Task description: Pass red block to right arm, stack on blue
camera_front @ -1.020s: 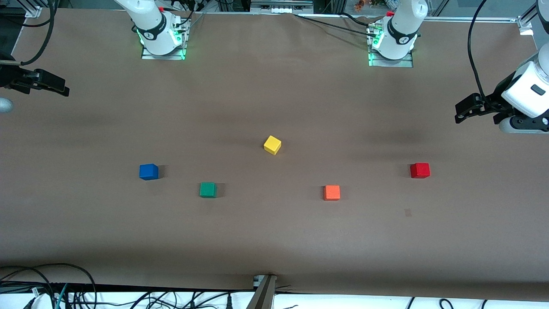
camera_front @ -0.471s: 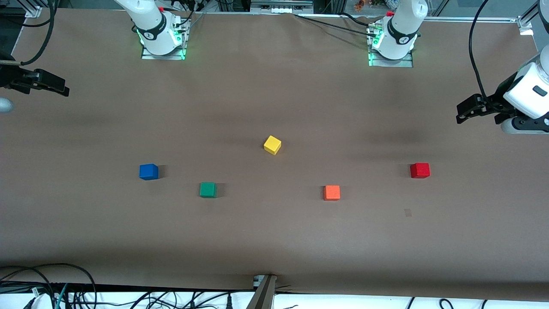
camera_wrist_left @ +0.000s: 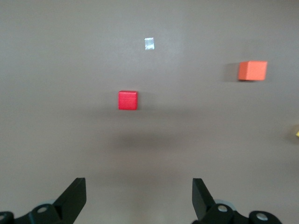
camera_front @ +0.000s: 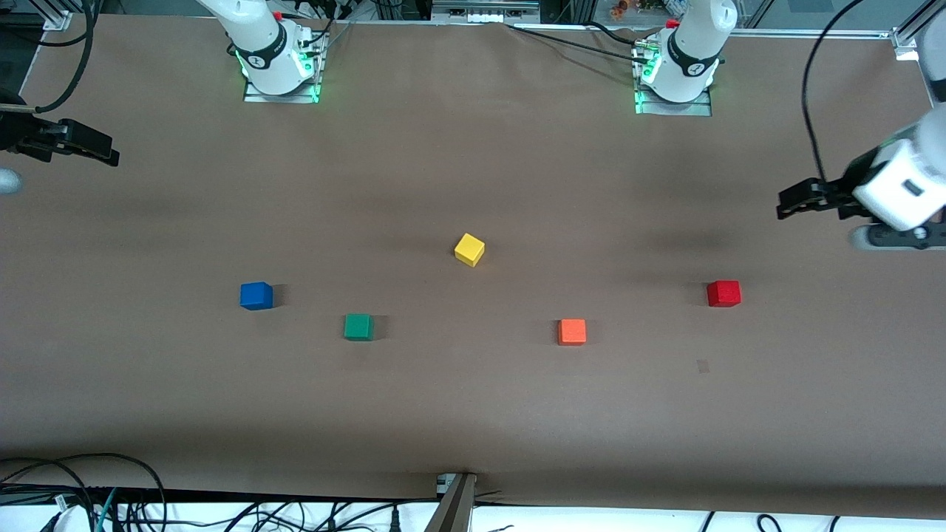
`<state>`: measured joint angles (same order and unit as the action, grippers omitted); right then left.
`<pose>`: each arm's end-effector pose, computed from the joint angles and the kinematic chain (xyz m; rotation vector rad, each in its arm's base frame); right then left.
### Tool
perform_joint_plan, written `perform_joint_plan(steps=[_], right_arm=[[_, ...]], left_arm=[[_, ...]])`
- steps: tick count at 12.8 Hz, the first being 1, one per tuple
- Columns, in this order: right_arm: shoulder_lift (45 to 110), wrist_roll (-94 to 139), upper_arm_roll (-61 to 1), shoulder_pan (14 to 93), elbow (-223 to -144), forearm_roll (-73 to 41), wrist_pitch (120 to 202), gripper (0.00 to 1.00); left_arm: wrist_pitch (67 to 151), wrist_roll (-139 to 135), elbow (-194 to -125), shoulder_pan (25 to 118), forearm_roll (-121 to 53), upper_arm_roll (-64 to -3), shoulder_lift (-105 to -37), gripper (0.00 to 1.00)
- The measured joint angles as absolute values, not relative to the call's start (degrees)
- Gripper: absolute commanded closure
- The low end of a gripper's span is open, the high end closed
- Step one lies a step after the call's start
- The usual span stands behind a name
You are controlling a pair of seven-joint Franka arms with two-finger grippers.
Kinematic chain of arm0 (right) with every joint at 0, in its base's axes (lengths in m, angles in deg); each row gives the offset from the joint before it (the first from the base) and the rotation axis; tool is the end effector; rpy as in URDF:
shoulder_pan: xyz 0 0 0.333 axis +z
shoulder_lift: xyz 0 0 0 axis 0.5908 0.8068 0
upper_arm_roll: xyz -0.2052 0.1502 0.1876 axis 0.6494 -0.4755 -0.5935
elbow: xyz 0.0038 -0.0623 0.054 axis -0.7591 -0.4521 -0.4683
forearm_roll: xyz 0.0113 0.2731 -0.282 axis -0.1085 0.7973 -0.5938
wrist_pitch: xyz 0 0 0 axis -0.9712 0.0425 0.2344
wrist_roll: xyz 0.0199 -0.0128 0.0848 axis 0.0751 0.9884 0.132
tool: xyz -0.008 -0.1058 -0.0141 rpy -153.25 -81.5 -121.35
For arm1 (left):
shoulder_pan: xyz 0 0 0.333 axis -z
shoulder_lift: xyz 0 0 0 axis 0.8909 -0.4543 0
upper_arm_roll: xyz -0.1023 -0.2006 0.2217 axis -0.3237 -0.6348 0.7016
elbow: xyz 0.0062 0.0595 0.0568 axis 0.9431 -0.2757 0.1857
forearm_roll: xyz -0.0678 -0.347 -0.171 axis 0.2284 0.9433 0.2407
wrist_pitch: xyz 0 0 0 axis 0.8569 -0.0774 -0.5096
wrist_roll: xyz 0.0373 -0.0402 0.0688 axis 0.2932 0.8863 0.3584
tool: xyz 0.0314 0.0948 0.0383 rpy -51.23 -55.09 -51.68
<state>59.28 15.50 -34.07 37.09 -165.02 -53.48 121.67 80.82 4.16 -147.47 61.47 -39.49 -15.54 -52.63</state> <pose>0.5592 -0.0075 0.6258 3.1076 -0.0762 -0.2732 0.5879 0.0052 0.5706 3.0798 0.0422 -0.1534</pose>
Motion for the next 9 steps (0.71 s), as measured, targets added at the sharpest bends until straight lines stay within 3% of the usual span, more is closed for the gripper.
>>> perform_joint_plan(steps=[9], right_arm=[[59.3, 15.5, -34.1, 37.1, -165.0, -53.5, 121.7, 0.00]], left_arm=[[74.1, 6.4, -145.8, 60.4, -40.2, -16.2, -49.4, 0.00]])
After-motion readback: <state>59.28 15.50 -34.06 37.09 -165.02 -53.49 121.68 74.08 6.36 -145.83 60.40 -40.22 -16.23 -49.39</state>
